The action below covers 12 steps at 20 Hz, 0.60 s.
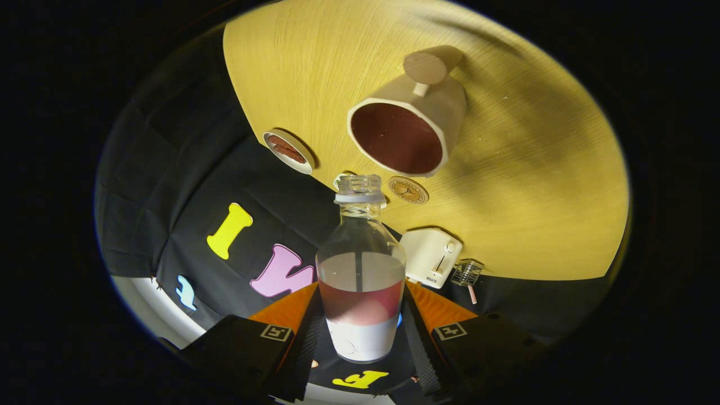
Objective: Take the bottle from table, then pour the juice into the cup, finally place the bottle on the coaster
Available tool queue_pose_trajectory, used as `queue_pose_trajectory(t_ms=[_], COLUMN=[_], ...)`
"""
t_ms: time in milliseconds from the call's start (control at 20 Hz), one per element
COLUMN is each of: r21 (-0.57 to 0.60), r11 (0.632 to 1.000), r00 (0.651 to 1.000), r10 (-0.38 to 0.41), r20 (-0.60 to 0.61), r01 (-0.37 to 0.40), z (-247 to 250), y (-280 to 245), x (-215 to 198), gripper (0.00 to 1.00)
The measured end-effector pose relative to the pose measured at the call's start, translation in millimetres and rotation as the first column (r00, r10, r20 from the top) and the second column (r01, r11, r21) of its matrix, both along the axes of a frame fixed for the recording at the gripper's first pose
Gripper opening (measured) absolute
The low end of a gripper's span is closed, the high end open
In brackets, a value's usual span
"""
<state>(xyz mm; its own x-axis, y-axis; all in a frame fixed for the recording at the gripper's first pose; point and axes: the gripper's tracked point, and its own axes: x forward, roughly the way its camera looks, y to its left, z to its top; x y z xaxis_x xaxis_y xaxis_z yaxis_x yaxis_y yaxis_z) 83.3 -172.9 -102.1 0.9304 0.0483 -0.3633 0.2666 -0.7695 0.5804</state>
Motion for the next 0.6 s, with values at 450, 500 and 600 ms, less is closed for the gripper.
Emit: queue_pose_trajectory(t_ms=[450, 500, 600], r21=[-0.278, -0.320, -0.403], r11=[0.958, 0.943, 0.904], r00=[0.995, 0.992, 0.982], r10=[0.091, 0.117, 0.180], r20=[0.045, 0.048, 0.049], r01=[-0.075, -0.096, -0.145], z=[-10, -10, -14], y=[24, 29, 44], x=[-13, -16, -19], gripper=[0.76, 0.76, 0.76])
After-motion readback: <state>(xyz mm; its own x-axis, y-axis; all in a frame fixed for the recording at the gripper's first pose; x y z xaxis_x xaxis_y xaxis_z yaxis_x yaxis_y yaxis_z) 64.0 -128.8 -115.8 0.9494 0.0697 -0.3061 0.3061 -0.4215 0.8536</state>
